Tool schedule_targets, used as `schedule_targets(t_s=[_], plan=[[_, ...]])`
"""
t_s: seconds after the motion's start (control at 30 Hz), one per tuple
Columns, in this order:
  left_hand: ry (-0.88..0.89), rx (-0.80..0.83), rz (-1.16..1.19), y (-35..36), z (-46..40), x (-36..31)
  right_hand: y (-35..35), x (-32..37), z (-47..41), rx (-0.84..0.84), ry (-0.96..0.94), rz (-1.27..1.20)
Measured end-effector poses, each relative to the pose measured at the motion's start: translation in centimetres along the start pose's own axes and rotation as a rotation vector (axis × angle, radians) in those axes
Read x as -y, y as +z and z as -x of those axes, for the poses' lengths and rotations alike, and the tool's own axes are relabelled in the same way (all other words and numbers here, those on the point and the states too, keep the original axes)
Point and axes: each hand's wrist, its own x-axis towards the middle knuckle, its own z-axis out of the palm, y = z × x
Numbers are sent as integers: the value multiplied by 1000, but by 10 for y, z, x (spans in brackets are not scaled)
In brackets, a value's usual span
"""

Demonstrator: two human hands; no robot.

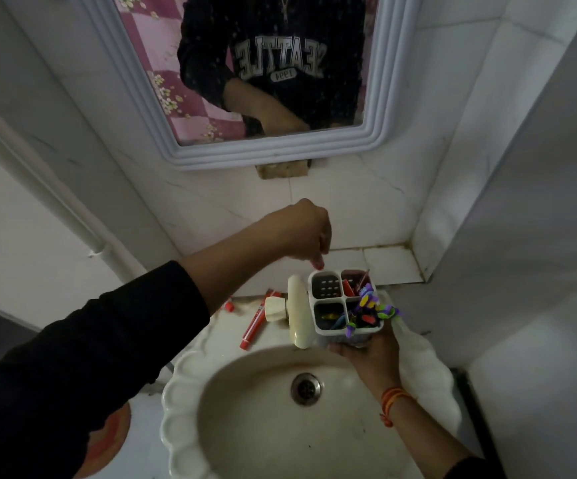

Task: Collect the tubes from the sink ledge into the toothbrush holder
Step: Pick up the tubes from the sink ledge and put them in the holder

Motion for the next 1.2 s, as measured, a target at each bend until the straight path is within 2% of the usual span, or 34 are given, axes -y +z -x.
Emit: schedule_targets(t_s=[0.23, 0.37, 0.5, 0.67, 0.83, 0.93, 1.0, 1.07, 1.2], plan=[[38, -149, -24, -3, 13, -25, 0, -4, -1, 17, 12, 22], [39, -31, -6, -8, 13, -28, 0, -5, -1, 3, -9, 27], [25, 69, -51, 25, 12, -22, 2, -6, -1, -12, -4, 6], [28, 20, -142, 43, 9, -19, 2, -7, -2, -33, -11, 5], [-12, 103, -25, 44, -2, -10, 2, -13, -1, -8, -5, -33], [-54, 34, 219, 38, -6, 13, 1, -17, -1, -9, 3, -41], [-112, -45, 290, 39, -8, 36, 1, -18, -1, -15, -13, -32], [-209, -45, 252, 51, -14, 64, 0, -17, -1, -12, 4, -30], [-356, 68, 61, 90, -18, 110, 1, -15, -1, 4, 34, -11]])
